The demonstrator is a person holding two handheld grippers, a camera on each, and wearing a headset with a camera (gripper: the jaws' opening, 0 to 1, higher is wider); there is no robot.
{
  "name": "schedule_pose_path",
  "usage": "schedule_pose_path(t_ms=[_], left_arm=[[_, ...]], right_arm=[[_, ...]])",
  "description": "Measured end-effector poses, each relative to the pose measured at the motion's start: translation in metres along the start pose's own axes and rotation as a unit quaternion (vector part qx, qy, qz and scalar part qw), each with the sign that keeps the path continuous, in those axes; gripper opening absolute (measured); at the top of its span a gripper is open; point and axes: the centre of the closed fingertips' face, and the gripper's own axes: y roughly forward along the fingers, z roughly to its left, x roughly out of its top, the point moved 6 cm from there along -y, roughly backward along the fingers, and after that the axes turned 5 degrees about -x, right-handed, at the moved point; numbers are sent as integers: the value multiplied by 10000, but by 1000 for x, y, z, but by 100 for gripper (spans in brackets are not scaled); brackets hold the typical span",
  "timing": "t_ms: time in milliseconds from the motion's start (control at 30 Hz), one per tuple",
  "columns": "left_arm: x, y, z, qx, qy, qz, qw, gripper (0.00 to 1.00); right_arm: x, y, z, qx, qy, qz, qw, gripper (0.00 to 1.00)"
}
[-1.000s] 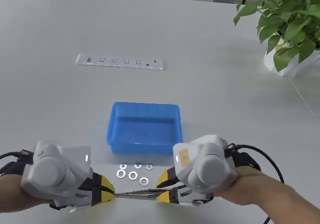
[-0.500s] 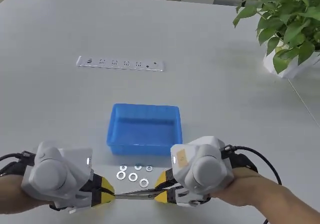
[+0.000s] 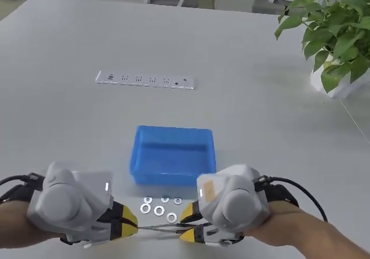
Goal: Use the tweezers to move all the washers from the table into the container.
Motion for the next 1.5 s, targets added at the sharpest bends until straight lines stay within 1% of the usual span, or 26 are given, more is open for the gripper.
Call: schedule_pose_path(t_ms=[67,233,500,733,800,900,1067,1167,1367,1500], left_arm=[[3,-3,-1,-15,-3,-30,10000,5],[11,-10,-2,4,49,-66,10000,5],[27,-18,-3,-9,172,-161,9997,5],[47,-24,-3,-43,341,-266,9991,5],[55,-27,-3,-36,386,-356,9986,5],[67,-33,-4,-31,459,-469,9978,5],[79,-39,-5,-28,553,-558,9969,5],[83,-42,-6,-10,592,-578,9966,5],[92,-44,-9,-75,648,-633,9959,5],[96,-42,-13,-154,678,-654,9954,5]], right_arm=[[0,0,0,24,-45,35,10000,14],[2,0,0,24,-69,21,10000,12],[2,-3,0,-18,7,-30,10000,11],[1,-7,1,-102,67,-50,9999,10],[1,-9,1,-129,97,-71,9998,10],[5,-12,2,-161,176,-142,9996,10],[13,-13,0,-204,198,-243,9993,10],[16,-13,0,-212,218,-308,9991,10],[24,-9,3,-228,330,-524,9978,10],[25,-6,6,-219,367,-609,9972,9]])
